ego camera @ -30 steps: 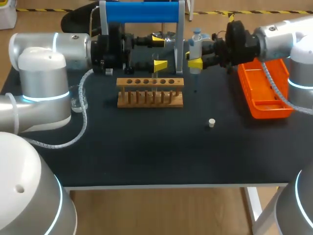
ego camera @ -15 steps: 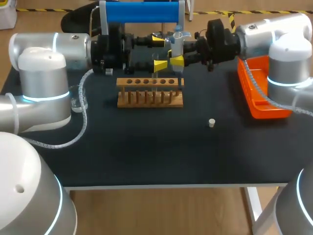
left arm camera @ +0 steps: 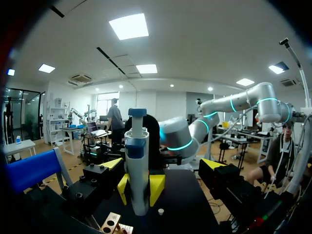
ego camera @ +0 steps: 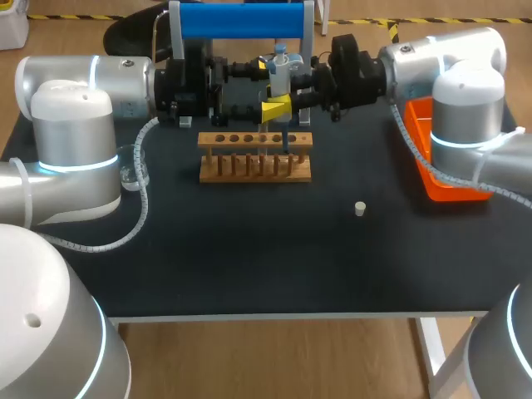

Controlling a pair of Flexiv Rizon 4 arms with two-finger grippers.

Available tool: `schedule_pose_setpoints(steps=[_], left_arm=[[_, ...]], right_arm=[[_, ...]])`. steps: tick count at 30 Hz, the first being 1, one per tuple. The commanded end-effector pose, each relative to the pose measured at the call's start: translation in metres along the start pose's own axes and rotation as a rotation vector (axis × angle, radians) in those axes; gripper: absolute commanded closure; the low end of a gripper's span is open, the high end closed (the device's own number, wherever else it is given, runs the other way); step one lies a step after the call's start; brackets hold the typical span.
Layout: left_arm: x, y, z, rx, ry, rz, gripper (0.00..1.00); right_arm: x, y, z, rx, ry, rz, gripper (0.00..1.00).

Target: Invert the test tube, pick up the pipette, mount the tip to pipette, aspirate from beaker and dispense into the tube, eject the tip, return the pipette, and cap with the stopper.

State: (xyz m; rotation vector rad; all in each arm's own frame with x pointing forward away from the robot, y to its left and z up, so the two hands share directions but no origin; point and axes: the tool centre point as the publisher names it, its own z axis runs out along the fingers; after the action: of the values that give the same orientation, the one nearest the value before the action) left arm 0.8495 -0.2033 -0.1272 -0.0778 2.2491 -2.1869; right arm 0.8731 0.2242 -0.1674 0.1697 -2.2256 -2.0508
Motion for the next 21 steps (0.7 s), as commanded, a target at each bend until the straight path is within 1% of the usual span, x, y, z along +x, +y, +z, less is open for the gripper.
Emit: schedule_pose_setpoints(steps=[1, 5, 7, 8, 9, 11, 13, 14, 15, 16, 20, 21], left_arm=[[0.000, -0.001, 0.000, -0.003, 0.000, -0.001, 0.00], [0.000, -0.001, 0.000, -0.003, 0.000, -0.001, 0.00], [0.000, -0.001, 0.000, -0.003, 0.000, -0.001, 0.04], [0.000, -0.001, 0.000, -0.003, 0.000, -0.001, 0.07], [0.000, -0.001, 0.000, -0.003, 0.000, -0.001, 0.15], [0.000, -0.001, 0.000, -0.003, 0.000, -0.001, 0.21], [0.000, -0.001, 0.000, -0.003, 0.000, -0.001, 0.33], [0.000, -0.001, 0.000, -0.003, 0.000, -0.001, 0.34], [0.000, -0.001, 0.000, -0.003, 0.000, -0.001, 0.44], [0.000, -0.001, 0.000, -0.003, 0.000, -0.001, 0.51], [0.000, -0.001, 0.000, -0.003, 0.000, -0.001, 0.58], [0.000, -0.001, 0.000, -0.003, 0.000, -0.001, 0.62]], right_arm=[[0.003, -0.002, 0.007, -0.008, -0.011, -0.002, 1.00], [0.003, -0.001, 0.012, -0.019, -0.017, -0.004, 1.00], [0.006, 0.000, 0.014, -0.024, -0.017, -0.005, 1.00], [0.007, 0.001, 0.014, -0.026, -0.016, -0.005, 1.00], [0.006, 0.001, 0.015, -0.029, -0.016, -0.005, 1.00], [0.006, 0.002, 0.017, -0.032, -0.014, -0.007, 1.00], [0.006, 0.003, 0.017, -0.034, -0.014, -0.008, 1.00], [0.007, 0.003, 0.018, -0.036, -0.014, -0.008, 1.00], [0.007, 0.003, 0.018, -0.036, -0.014, -0.009, 1.00], [0.007, 0.004, 0.018, -0.037, -0.014, -0.010, 1.00], [0.008, 0.004, 0.018, -0.042, -0.017, -0.014, 1.00], [0.008, 0.004, 0.018, -0.044, -0.018, -0.016, 1.00]])
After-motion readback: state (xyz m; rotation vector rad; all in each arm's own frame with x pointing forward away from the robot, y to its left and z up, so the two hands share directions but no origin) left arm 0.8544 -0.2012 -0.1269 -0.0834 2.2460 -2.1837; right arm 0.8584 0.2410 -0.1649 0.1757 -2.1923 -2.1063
